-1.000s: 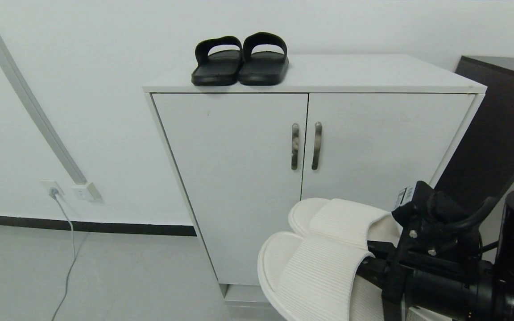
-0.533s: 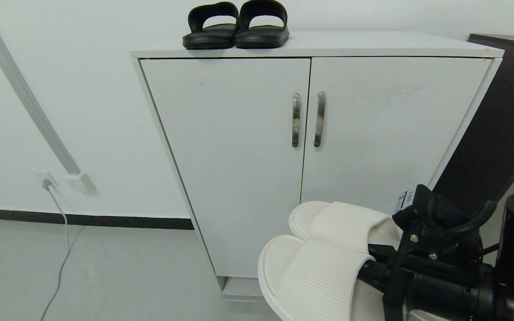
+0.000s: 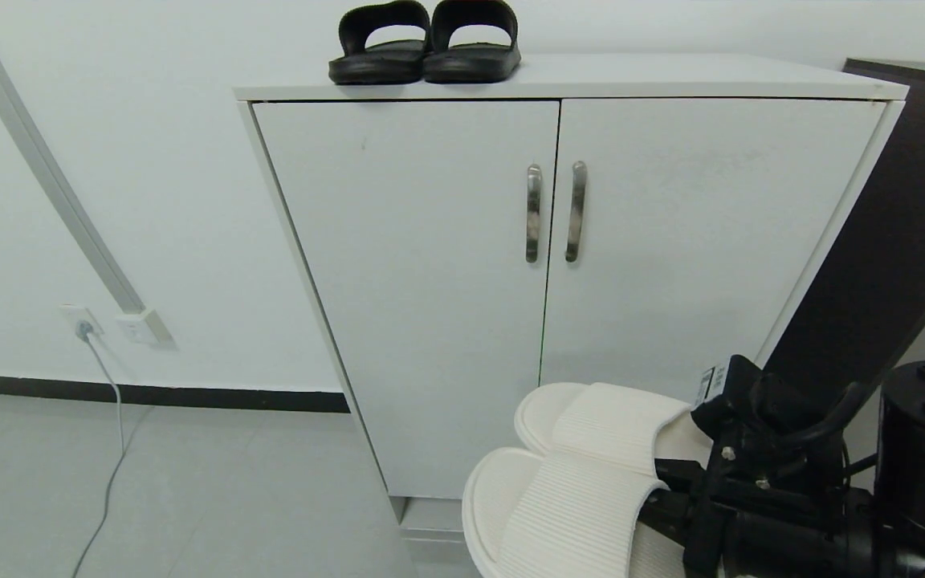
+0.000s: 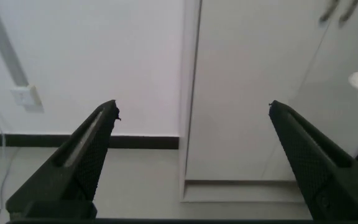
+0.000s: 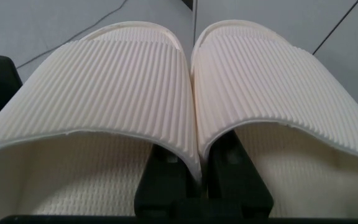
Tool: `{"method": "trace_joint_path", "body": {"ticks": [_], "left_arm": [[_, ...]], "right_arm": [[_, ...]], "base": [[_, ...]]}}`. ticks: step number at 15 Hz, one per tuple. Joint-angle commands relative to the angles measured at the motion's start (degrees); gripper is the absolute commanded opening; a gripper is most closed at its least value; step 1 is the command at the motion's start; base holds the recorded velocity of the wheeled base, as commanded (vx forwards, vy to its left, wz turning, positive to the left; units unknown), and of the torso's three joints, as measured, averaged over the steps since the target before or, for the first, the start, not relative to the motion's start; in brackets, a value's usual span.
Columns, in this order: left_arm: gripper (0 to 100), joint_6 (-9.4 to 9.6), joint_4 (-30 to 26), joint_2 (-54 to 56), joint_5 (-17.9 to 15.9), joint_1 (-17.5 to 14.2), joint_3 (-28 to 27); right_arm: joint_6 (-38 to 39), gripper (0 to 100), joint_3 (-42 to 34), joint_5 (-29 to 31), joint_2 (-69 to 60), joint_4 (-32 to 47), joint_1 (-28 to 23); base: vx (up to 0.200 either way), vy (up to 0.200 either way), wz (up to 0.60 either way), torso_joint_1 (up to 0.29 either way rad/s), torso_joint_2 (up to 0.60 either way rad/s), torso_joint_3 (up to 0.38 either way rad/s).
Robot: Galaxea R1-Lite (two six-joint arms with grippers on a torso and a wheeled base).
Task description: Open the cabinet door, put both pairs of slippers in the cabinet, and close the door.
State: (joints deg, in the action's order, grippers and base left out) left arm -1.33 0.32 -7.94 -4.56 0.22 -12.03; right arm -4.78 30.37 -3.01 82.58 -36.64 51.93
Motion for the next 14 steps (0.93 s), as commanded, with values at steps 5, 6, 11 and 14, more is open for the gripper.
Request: {"method": "trace_joint_path", "body": {"ticks": [5,6,11,14], "left_arm": [[100,1.86,7.1,-33.0,-22.0,1.9,-16.5],[100,1.94,8.6,-36.4,-25.8,3.2,-18.6],[100,1.86,15.2,-54.2,-28.1,14.2,-30.1],[100,1.50,23.6,-66.9,-27.9,22.1,-36.2]], "right_arm": [[0.1,0,-0.4,0.4,0.8,0.0,-0.1],[0.0,0,-0.4,0.6,0.9,0.0,-0.1],[0.1,0,-0.4,0.6,0.9,0.0,-0.1],[0.2,0,-0.5,0.6,1.4,0.0,-0.1]], "base": [[0.000,0.000,0.00,0.000,0.00,0.000],[0.000,0.000,0.00,0.000,0.00,0.000],[0.000,0.000,0.00,0.000,0.00,0.000],[0.000,0.000,0.00,0.000,0.00,0.000]]}}
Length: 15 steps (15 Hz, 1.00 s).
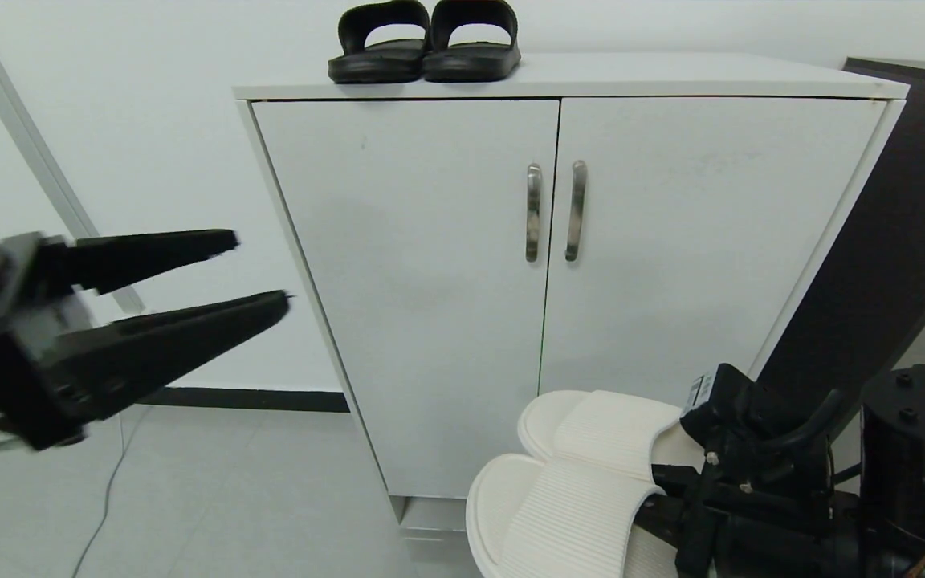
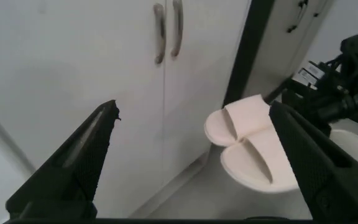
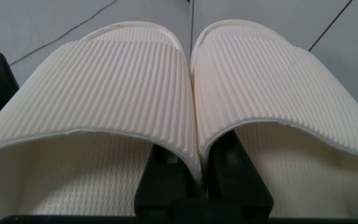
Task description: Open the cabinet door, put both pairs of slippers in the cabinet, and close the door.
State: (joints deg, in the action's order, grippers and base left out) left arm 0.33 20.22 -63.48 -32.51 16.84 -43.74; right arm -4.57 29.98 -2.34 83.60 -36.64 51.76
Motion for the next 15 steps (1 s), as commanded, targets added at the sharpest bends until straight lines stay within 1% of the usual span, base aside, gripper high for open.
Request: {"method": "trace_joint_path", "body": {"ticks": [1,2,3,4,5,6,7,8,9,10,11,13,14,15], "left_arm": [[100,-0.33,4.2,-13.5,0.3,8.1,-6.0],[100,-0.94,4.3,-16.2,0.4,10.9,-8.0],[100,-2.26,4.4,-19.1,0.5,13.1,-11.0],[100,-4.02,4.4,-21.0,0.5,14.1,-13.2],[100,-8.06,4.5,-23.9,0.5,15.6,-16.8],[100,-11.32,4.5,-26.7,0.3,16.4,-20.6],[100,-12.99,4.5,-29.3,0.1,16.7,-24.0],[100,-13.86,4.5,-31.0,0.1,16.9,-26.1],[100,-15.97,4.4,-34.7,0.3,17.7,-31.1],[100,-17.47,4.4,-37.2,0.4,18.1,-34.3],[100,-18.61,4.3,-39.6,0.7,18.8,-37.3],[100,-18.96,3.5,-43.9,1.3,19.0,-42.6],[100,-18.96,2.7,-45.4,2.7,19.1,-44.8],[100,-18.96,1.5,-47.4,5.2,19.3,-47.3]], "right_arm": [[0.0,0,-0.1,0.0,0.6,0.0,0.0],[0.0,0,-0.1,0.0,0.8,0.0,0.0],[0.0,0,-0.1,0.0,1.0,0.0,0.0],[0.1,0,-0.1,0.0,1.3,0.0,0.0],[0.1,0,-0.4,0.0,1.2,0.0,0.0],[0.0,0,-0.4,0.0,1.1,0.0,-0.2],[0.0,0,-0.7,0.0,1.1,0.0,-0.3],[0.0,0,-0.7,0.0,1.1,0.0,-0.3],[0.0,0,-0.9,0.0,1.2,0.0,-0.8],[0.0,0,-1.0,-0.3,1.1,0.0,-1.1],[0.1,0,-1.0,-0.5,1.1,0.0,-1.7],[0.1,0,-1.1,-0.6,1.4,0.1,-2.0],[0.1,0,-1.2,-0.6,1.4,0.0,-2.0],[0.0,0,-1.2,-0.6,1.4,0.0,-2.0]], "base": [[0.000,0.000,0.00,0.000,0.00,0.000],[0.000,0.000,0.00,0.000,0.00,0.000],[0.000,0.000,0.00,0.000,0.00,0.000],[0.000,0.000,0.00,0.000,0.00,0.000],[0.000,0.000,0.00,0.000,0.00,0.000],[0.000,0.000,0.00,0.000,0.00,0.000],[0.000,0.000,0.00,0.000,0.00,0.000],[0.000,0.000,0.00,0.000,0.00,0.000],[0.000,0.000,0.00,0.000,0.00,0.000],[0.000,0.000,0.00,0.000,0.00,0.000],[0.000,0.000,0.00,0.000,0.00,0.000],[0.000,0.000,0.00,0.000,0.00,0.000],[0.000,0.000,0.00,0.000,0.00,0.000],[0.000,0.000,0.00,0.000,0.00,0.000]]}}
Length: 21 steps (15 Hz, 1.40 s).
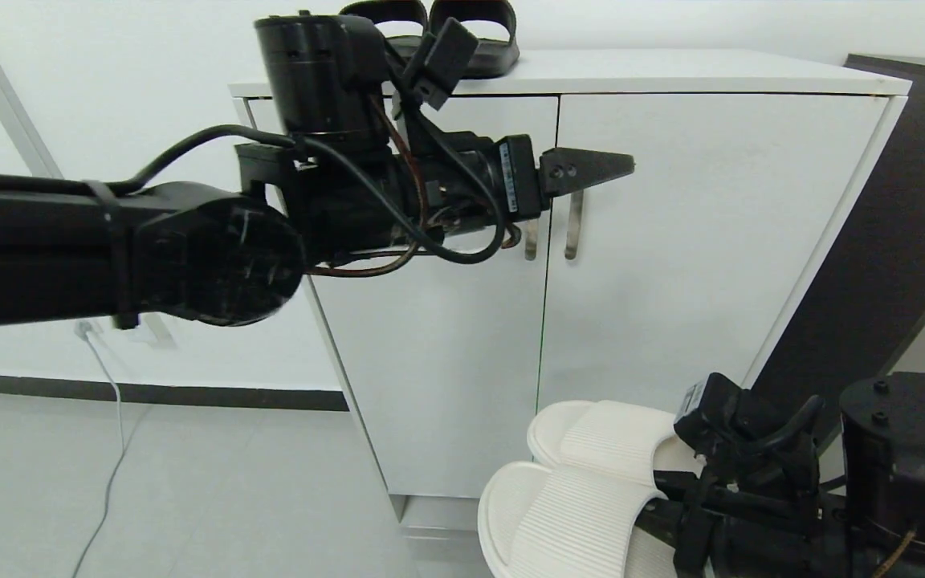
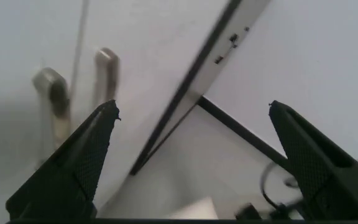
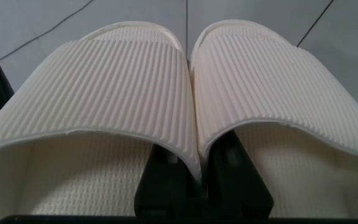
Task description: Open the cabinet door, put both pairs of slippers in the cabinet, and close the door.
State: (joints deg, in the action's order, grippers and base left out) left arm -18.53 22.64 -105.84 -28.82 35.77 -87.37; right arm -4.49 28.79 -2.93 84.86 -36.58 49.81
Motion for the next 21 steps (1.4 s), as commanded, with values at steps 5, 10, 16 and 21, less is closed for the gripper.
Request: {"method": "trace_joint_path", "body": {"ticks": [5,10,16,21], "left_arm": [[100,-0.02,-1.4,-9.6,7.7,0.5,-9.0],[100,-0.02,-1.4,-9.6,7.8,0.6,-8.5],[0,-0.02,-0.9,-8.6,7.7,0.6,-5.7],[0,0.25,2.5,-4.2,7.7,2.6,1.9]], "right_arm": [[-0.1,0,-0.3,0.0,0.1,0.0,-0.2],[-0.2,0,-0.3,0.0,0.1,-0.1,-0.1],[-0.3,0,-1.2,-0.7,0.0,0.0,0.0],[-0.5,0,-2.9,-5.7,-2.0,0.1,0.3]], "base": [[0.000,0.000,0.00,0.000,0.00,0.000],[0.000,0.000,0.00,0.000,0.00,0.000],[0.000,0.000,0.00,0.000,0.00,0.000],[0.000,0.000,0.00,0.000,0.00,0.000]]}}
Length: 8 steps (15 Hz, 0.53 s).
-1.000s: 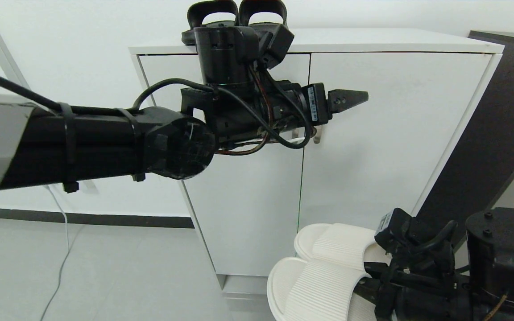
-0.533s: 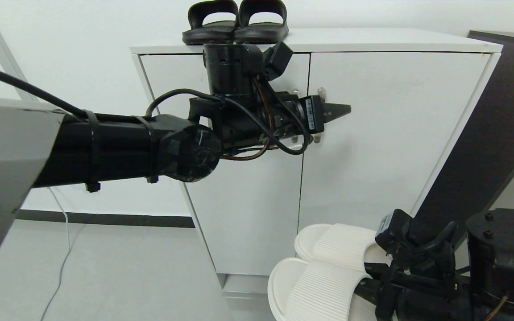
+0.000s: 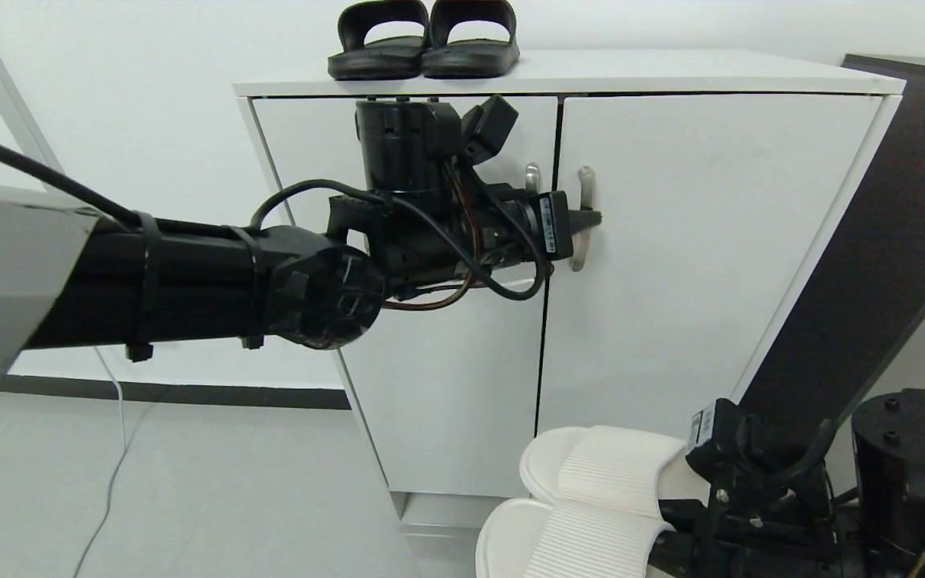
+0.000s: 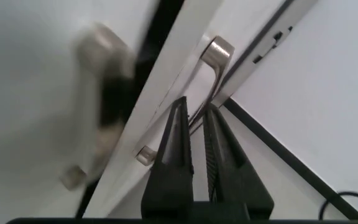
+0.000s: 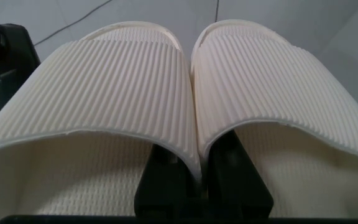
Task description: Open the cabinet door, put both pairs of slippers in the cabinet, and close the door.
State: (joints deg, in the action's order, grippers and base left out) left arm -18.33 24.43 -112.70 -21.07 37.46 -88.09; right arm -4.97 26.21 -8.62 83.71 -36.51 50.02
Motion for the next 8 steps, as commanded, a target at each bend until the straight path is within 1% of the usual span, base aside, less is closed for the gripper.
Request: {"method": "trace_joint_path", "body": {"ticks": [1,2,3,5,7,8], "left_arm": [[0,-0.03,1.8,4.0,0.0,1.6,4.7],[0,0.05,1.9,4.7,0.0,2.0,5.7],[0,0.05,1.9,6.7,0.1,2.5,8.2],[0,0.32,2.0,8.3,0.1,2.5,10.0],[0,0.32,2.2,12.2,0.1,2.5,13.6],[0,0.40,2.2,13.8,1.2,2.5,15.1]], "right_arm": [[0.0,0,-0.5,-0.3,-0.9,-0.1,0.3],[0.0,0,-0.5,-0.3,-0.9,-0.1,0.3],[0.1,0,-0.5,-0.5,-0.8,-0.1,0.5],[0.0,0,-0.6,-0.5,-0.8,-0.1,0.5],[0.0,0,-0.8,-0.4,-0.8,-0.1,0.7],[-0.1,0,-0.9,-0.3,-0.7,0.0,0.7]], "base": [[0.000,0.000,0.00,0.000,0.00,0.000],[0.000,0.000,0.00,0.000,0.00,0.000],[0.000,0.000,0.00,0.000,0.00,0.000],[0.000,0.000,0.00,0.000,0.00,0.000],[0.000,0.000,0.00,0.000,0.00,0.000],[0.000,0.000,0.00,0.000,0.00,0.000]]}}
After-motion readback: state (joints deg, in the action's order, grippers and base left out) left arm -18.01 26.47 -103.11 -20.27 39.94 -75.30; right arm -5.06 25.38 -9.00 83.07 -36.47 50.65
